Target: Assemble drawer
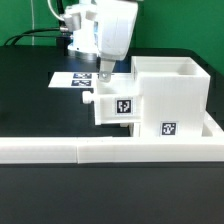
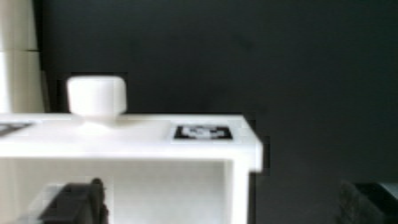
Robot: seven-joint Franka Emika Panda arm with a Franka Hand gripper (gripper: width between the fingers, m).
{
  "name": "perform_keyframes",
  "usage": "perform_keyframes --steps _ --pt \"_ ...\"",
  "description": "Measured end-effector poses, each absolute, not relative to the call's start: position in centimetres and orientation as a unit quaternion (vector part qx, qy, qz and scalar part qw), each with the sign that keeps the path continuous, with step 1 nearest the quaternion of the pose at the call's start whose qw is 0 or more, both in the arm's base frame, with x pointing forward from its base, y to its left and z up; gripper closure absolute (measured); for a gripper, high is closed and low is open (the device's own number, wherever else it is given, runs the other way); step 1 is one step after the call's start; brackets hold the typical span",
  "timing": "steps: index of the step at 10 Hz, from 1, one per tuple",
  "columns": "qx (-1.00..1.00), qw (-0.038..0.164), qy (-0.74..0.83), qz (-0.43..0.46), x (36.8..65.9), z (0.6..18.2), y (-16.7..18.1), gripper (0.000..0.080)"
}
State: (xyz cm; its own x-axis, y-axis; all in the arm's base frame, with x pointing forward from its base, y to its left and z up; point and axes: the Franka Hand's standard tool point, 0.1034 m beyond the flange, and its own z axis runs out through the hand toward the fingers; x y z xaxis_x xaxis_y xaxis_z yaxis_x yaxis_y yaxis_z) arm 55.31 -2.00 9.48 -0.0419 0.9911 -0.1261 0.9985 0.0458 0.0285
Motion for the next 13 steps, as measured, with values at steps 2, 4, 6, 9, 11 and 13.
perform_keyframes --steps 2,4,6,9,11,13 --pt "0.686 0.055 0.725 -0.037 55.1 9.5 -3.6 0.0150" --pt "0.687 0.053 0.724 -0.036 55.0 9.4 -4.0 0.0150" --pt "0.681 0.039 0.730 -0.028 54.9 9.3 -4.8 0.0150" --pt "0.675 -0.001 0.738 -0.004 55.3 8.1 -7.7 0.0150" --pt "0.679 -0.027 0.734 0.009 55.5 7.5 -8.9 0.0150" --pt "0.694 -0.034 0.720 0.010 55.5 6.9 -8.1 0.0150"
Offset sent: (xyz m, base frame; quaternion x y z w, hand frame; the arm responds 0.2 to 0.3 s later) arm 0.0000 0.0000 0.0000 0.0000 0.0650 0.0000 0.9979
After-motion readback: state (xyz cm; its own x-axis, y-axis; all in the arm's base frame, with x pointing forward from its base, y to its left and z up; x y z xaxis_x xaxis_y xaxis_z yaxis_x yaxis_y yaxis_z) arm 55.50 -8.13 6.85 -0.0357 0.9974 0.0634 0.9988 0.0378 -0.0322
